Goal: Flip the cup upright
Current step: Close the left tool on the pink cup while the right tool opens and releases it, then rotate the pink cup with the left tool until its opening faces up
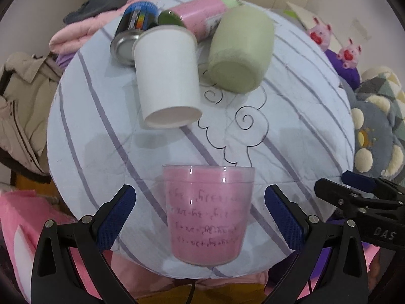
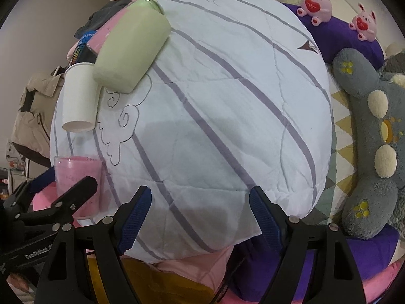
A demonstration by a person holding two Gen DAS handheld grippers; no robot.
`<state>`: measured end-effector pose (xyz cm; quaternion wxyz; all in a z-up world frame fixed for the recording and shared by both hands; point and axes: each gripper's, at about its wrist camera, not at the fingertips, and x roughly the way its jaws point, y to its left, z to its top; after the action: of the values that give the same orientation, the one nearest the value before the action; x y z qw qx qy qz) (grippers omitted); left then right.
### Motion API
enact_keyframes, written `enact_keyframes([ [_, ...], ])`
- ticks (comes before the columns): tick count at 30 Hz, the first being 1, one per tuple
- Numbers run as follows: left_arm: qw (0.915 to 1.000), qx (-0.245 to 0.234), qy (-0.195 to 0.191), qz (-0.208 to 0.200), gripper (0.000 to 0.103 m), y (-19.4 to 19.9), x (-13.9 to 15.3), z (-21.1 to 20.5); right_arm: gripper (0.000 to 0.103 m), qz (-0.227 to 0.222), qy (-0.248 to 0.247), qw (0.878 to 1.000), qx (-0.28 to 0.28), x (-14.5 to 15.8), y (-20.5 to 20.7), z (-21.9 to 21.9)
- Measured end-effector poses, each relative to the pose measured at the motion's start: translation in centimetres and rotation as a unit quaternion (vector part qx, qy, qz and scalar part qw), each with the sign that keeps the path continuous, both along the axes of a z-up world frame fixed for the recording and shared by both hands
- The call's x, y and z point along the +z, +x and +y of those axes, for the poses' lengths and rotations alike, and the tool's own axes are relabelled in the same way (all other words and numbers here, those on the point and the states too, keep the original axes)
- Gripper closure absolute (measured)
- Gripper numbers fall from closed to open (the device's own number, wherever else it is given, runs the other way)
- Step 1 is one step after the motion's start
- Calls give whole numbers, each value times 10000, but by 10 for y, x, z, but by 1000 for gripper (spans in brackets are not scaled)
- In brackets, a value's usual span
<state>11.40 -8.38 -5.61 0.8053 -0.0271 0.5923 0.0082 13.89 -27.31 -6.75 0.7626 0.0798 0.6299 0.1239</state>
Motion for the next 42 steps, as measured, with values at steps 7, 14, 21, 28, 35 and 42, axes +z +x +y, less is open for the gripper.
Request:
enact_keyframes([
  [7, 9996, 55, 44, 269, 37, 5, -9, -2, 22, 73, 28, 10000, -13, -5, 5, -4],
  [14, 9999, -7, -123, 9, 37, 2, 1, -2, 22, 86, 29, 10000, -28, -5, 8, -4],
  [21, 9992, -172, -134, -337, 37, 2, 9, -3, 22, 81, -36, 10000, -14, -4, 8, -2],
  [28, 9971, -260, -46, -708, 37, 7, 18, -5, 22, 87, -74, 9999, -32, -4, 7, -3],
  [35, 9948, -282, 18, -982, 37, 11, 21, -2, 22, 123, -177, 9998, -7, -4, 6, -1],
  [42, 9950, -353, 119, -928, 18, 8, 11, -5, 22, 138, -221, 9997, 3, -4, 3, 3],
])
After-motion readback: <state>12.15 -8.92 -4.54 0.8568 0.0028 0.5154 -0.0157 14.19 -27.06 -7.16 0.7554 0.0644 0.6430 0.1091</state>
